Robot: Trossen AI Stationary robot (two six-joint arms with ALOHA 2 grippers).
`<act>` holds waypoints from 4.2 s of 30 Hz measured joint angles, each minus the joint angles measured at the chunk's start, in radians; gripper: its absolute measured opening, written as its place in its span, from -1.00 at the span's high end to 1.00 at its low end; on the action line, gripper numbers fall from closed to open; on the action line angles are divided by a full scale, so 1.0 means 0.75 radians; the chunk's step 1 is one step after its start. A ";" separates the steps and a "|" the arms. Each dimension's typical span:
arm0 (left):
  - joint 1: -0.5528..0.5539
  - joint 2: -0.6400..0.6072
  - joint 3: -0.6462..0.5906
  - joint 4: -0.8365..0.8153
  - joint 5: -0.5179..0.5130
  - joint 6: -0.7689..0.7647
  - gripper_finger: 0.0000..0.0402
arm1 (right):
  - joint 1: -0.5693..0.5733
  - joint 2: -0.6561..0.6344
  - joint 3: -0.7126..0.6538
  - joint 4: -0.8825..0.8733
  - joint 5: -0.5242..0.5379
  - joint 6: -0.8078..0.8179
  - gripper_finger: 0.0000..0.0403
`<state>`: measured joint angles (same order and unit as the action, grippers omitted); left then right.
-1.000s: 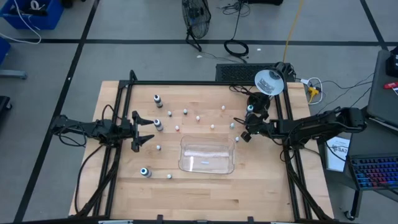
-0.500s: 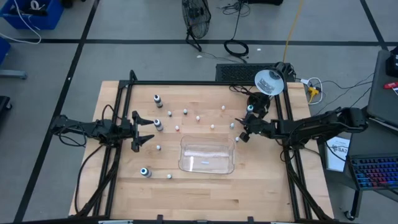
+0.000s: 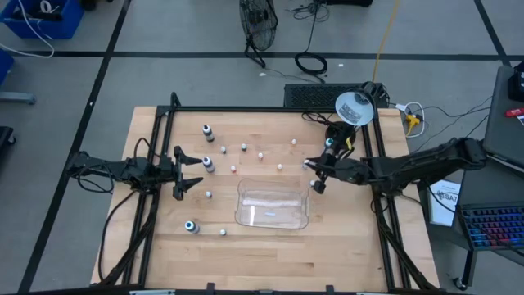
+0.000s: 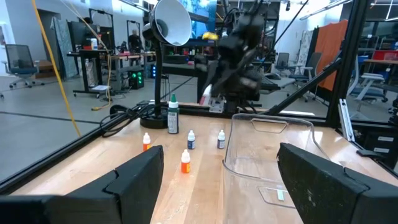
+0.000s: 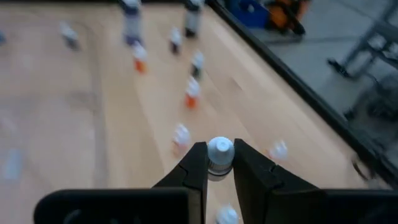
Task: Pick & Place food coloring
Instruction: Put the small red food coloring bottle into the bin, then put the right small purple food coloring bottle into the bin
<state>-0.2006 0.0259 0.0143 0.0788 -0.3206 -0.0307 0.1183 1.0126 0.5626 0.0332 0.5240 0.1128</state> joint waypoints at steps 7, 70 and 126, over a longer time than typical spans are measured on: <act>0.000 0.000 0.000 0.000 0.000 0.000 -0.54 | 0.167 0.131 0.238 -0.030 -0.005 -0.017 0.79; 0.000 0.000 0.000 0.000 -0.001 0.000 -0.54 | 0.203 1.403 1.150 -0.304 -0.355 0.198 0.53; 0.000 0.000 -0.001 0.000 0.000 0.000 -0.54 | -0.150 0.665 0.485 -1.041 -0.493 0.751 0.16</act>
<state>-0.2007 0.0257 0.0139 0.0788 -0.3206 -0.0307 0.0059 1.5116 0.9264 -0.7474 0.1543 0.6760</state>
